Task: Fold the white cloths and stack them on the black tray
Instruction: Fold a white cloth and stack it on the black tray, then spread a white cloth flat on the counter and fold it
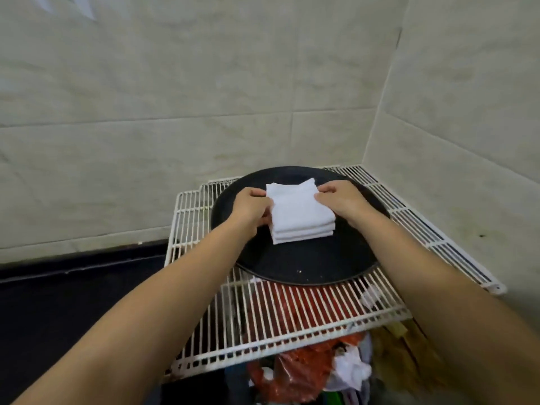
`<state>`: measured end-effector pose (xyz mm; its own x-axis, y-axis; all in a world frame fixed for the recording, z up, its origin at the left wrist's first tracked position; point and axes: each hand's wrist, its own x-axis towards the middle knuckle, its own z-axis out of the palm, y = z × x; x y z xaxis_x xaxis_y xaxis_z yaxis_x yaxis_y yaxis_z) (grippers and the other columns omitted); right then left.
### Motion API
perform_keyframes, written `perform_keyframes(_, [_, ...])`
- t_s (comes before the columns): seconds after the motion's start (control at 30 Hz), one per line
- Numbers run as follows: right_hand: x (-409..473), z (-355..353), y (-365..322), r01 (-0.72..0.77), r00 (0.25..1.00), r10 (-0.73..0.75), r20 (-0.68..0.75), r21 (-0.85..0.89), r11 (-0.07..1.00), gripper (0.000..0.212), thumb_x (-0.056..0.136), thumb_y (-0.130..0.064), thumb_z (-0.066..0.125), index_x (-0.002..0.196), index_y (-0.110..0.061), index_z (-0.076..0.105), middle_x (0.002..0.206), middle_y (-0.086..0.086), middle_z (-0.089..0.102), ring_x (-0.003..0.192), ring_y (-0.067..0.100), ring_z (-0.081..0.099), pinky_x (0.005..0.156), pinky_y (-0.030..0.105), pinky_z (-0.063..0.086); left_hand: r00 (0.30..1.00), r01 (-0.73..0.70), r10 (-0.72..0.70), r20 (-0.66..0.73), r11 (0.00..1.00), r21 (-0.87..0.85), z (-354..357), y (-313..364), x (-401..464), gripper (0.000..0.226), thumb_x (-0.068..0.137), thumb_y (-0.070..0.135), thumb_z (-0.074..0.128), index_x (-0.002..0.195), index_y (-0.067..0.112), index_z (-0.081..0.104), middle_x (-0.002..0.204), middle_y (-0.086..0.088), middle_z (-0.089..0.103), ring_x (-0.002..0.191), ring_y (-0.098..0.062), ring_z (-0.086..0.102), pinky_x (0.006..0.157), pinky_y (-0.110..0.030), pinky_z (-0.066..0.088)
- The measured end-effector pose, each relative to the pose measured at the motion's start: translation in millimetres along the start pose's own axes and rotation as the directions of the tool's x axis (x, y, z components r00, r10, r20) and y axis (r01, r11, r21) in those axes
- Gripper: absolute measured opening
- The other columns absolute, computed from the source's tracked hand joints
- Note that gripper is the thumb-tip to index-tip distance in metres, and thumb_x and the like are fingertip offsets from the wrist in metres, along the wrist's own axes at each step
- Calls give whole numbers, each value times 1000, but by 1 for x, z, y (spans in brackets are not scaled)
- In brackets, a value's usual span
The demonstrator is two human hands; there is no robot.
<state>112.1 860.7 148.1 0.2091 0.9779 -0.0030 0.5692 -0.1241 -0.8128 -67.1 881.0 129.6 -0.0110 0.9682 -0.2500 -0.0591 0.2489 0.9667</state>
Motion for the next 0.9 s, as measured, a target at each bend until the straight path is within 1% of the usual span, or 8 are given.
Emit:
perform_keyframes(0.17, [7,4,10,-11,998,17,56,-98,995,25,89,-14,56,113,-9,64,114,8,65,105,23,59,89,32,45,999,1,1,-32,998,61,0,-13,2,20,85,-3,55,99,10,49,91,-13,58,77,-23,57,60,-32,54])
perform_keyframes(0.3, [6,2,4,-3,1000,7,19,-176,984,44,90,-25,56,132,-11,50,127,9,58,114,24,55,90,29,41,999,-21,23,-22,997,74,-7,-12,-4,26,88,8,59,110,12,46,92,-11,57,74,-19,57,54,-28,51])
perform_keyframes(0.4, [-5,8,-18,108,989,-129,-75,-234,966,45,91,-28,54,134,-12,47,123,12,57,108,25,56,82,27,39,994,-68,78,-72,988,140,-28,-8,-15,30,90,16,59,116,14,45,91,-7,56,76,-16,57,55,-25,47])
perform_keyframes(0.5, [-29,35,-56,286,951,-306,-39,-262,922,37,93,-25,50,128,-11,52,115,8,59,105,24,56,83,30,40,981,-149,168,-97,973,178,-71,-6,-43,25,92,13,54,115,14,45,90,-7,55,71,-13,55,56,-24,46])
perform_keyframes(0.6, [-68,93,-102,463,886,-456,87,-234,855,30,94,-22,48,120,-9,57,102,5,60,92,21,56,78,29,41,946,-247,288,-147,936,250,-144,-8,-89,21,93,11,51,113,13,47,86,-6,51,70,-12,54,57,-25,45])
perform_keyframes(0.7, [-125,181,-150,601,797,-567,209,-181,778,26,92,-18,51,113,-8,62,106,12,64,96,26,59,82,30,42,897,-258,367,-245,887,383,-242,-20,-147,21,91,9,50,112,14,50,83,-4,53,73,-16,55,60,-29,47])
perform_keyframes(0.8, [-199,280,-189,668,713,-602,358,-90,738,24,92,-19,52,110,-9,64,109,12,65,97,26,60,86,31,44,856,-143,383,-348,822,552,-350,-46,-212,20,89,13,53,108,17,54,86,-4,60,78,-20,58,67,-33,48])
perform_keyframes(0.9, [-277,376,-215,749,583,-636,505,-32,661,25,93,-25,50,112,-16,62,109,6,61,98,23,59,91,37,47,800,27,365,-476,771,637,-448,-78,-280,18,89,14,53,106,17,57,82,3,59,71,-13,54,63,-26,40])
